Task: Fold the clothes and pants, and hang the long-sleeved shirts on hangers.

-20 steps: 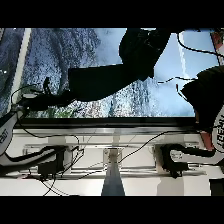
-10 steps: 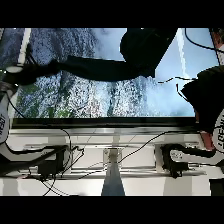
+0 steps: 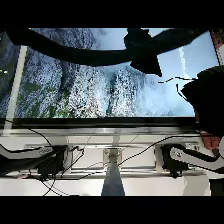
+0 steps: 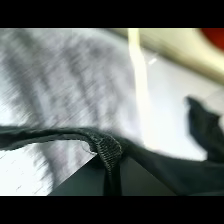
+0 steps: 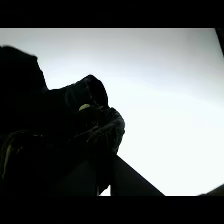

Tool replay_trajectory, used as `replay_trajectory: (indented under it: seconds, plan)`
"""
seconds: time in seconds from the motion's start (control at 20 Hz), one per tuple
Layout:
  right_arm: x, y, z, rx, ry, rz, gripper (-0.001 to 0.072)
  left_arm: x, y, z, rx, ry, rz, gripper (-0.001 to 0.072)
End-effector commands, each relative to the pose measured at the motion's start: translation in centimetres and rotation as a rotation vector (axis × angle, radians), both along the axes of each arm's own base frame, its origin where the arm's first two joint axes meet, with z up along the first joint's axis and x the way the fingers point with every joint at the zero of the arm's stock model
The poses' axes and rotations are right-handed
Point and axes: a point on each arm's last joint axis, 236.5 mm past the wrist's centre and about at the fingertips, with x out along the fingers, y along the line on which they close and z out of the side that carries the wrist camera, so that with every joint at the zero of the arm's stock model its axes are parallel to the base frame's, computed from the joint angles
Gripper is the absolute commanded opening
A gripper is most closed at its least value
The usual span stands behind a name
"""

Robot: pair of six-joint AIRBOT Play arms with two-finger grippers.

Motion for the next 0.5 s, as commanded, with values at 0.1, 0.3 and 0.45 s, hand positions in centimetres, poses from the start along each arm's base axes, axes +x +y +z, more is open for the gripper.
replay_trajectory:
  seconds: [0.1,0.3,0.45]
  plan:
    - [-10.0,1.2,-11.8,0.099,0.314,-0.037,0.002,-10.7,7.4,-11.7,0.108,0.452,0.014,0.0026]
    - [-19.4,4.0,-19.7,0.159,0.523,-0.03,0.0021,-21.9,9.3,-22.5,0.107,0.874,0.024,0.0026]
    - [-24.6,5.1,-23.1,0.169,0.652,-0.026,0.0021,-27.1,9.8,-25.9,0.155,1.046,-0.005,0.0027]
